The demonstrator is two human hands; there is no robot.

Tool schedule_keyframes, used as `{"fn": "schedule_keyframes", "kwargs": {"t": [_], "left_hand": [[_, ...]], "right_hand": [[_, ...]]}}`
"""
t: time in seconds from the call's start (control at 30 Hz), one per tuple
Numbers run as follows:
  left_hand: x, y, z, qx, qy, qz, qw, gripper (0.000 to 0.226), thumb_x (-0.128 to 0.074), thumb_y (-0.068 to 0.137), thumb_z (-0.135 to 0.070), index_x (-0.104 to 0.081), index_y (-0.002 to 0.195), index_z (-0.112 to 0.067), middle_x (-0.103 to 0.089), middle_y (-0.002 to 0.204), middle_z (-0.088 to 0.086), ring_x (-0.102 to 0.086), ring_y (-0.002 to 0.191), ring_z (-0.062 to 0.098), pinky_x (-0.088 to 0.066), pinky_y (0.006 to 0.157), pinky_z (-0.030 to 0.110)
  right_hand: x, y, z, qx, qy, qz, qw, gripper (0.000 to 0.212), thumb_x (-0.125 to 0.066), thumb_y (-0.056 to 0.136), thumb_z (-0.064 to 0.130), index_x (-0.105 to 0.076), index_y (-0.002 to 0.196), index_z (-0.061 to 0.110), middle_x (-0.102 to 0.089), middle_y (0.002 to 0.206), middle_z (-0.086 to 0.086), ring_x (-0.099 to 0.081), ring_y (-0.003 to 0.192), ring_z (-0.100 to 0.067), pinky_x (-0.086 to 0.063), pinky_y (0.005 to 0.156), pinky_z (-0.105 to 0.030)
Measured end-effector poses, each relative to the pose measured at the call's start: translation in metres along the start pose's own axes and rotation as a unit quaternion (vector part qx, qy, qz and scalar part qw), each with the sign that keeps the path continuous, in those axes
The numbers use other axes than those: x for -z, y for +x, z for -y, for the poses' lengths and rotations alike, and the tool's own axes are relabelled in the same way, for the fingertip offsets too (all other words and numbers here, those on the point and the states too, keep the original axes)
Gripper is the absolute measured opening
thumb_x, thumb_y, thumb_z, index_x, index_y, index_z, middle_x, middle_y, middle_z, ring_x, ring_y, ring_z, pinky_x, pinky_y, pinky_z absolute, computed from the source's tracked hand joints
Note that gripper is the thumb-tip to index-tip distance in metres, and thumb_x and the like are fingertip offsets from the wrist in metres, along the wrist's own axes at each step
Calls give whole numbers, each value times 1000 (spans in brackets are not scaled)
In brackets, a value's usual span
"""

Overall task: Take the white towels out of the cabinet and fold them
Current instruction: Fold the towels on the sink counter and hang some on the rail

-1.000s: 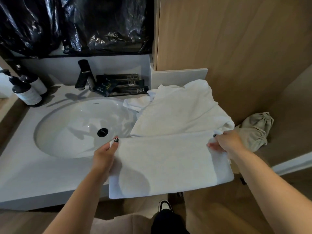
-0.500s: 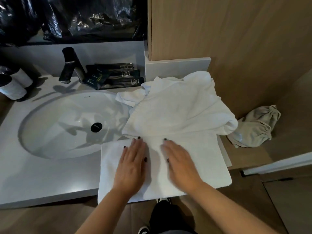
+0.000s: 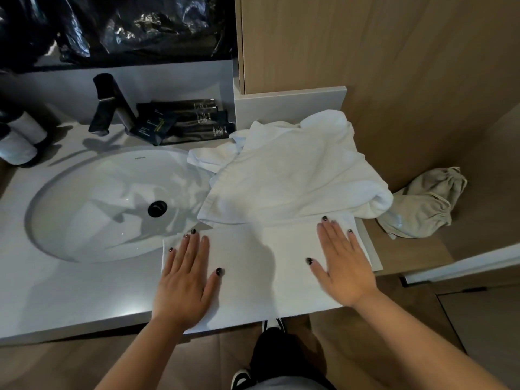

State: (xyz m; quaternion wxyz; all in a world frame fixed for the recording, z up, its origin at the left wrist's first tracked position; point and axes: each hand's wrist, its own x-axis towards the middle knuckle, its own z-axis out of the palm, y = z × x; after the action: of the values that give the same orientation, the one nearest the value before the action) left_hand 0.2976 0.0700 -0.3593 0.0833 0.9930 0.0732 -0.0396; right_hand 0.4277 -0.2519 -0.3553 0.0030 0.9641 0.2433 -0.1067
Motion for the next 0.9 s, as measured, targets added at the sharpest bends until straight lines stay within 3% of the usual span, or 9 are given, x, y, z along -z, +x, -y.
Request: {"fn": "schedule_keyframes", "kwargs": {"t": [0.17, 0.3, 0.37, 0.47, 0.53, 0.6, 0.67, 0.8, 0.9], "left_hand": [[5, -15, 22, 26, -17, 29, 999, 77, 3, 92, -65, 17, 154, -21, 25, 161, -2, 26, 147, 12, 7, 121, 34], [5, -37, 12, 91, -140, -8, 986, 76, -22, 101, -58, 5, 157, -15, 16, 164, -2, 18, 149, 10, 2, 122, 38], [1, -62, -5, 170, -254, -81, 949, 72, -38, 99, -48, -11, 157, -15, 3, 166, 1, 5, 152, 16, -11, 120, 44], [-14, -93, -39, 319, -314, -195, 872, 70, -58, 93, -31, -29, 149, -2, -16, 158, 18, -17, 145, 33, -22, 116, 49], [-20, -97, -55, 423, -443, -203, 764, 79, -76, 82, -9, -31, 146, 0, -35, 147, 18, -35, 137, 35, -32, 114, 48], [-19, -93, -60, 458, -592, -139, 649, 72, -75, 82, 0, -32, 139, -8, -50, 129, 11, -56, 116, 26, -51, 94, 33], [-17, -88, -57, 469, -632, -67, 613, 60, -73, 88, -16, -28, 128, -17, -54, 113, 4, -58, 93, 12, -48, 71, 21], [-13, -72, -51, 468, -712, -27, 522, 48, -71, 89, -27, -42, 126, -16, -62, 107, 11, -61, 89, 24, -53, 73, 35], [-6, -69, -53, 461, -765, -33, 449, 33, -74, 86, -22, -59, 115, -17, -72, 106, 11, -67, 98, 29, -56, 71, 36]], "right_hand": [[13, -3, -2, -22, 53, 14, 998, 78, -5, 94, 62, 20, 153, 16, 27, 160, 0, 28, 145, -12, 12, 121, -37], [21, -34, 36, -42, 299, -173, 937, 49, -46, 101, 19, -36, 149, 17, -14, 164, 0, -6, 151, -11, -18, 121, -38], [19, -59, 72, -35, 447, -208, 869, 36, -55, 96, 2, -61, 124, 24, -46, 145, 6, -36, 140, -7, -35, 113, -33], [7, -83, 120, -95, 581, -141, 796, 40, -63, 87, -7, -71, 89, 32, -65, 102, 12, -63, 101, -7, -49, 89, -18], [-5, -86, 140, -194, 659, -44, 725, 27, -64, 87, -3, -73, 82, 22, -71, 85, 0, -67, 83, -16, -53, 77, -23], [-17, -86, 155, -282, 717, 72, 634, 7, -66, 88, 6, -68, 82, 8, -68, 77, -9, -64, 75, -20, -55, 74, -29], [-30, -86, 167, -348, 754, 140, 539, 10, -71, 88, 14, -65, 86, 5, -63, 76, -9, -62, 75, -19, -57, 83, -34], [-34, -82, 178, -381, 848, 136, 342, 34, -72, 87, 18, -61, 116, 4, -62, 120, -17, -57, 120, -29, -41, 109, -43], [-31, -79, 188, -335, 902, 116, 246, 50, -77, 77, 23, -60, 122, 6, -61, 129, -17, -52, 128, -28, -34, 115, -43]]}}
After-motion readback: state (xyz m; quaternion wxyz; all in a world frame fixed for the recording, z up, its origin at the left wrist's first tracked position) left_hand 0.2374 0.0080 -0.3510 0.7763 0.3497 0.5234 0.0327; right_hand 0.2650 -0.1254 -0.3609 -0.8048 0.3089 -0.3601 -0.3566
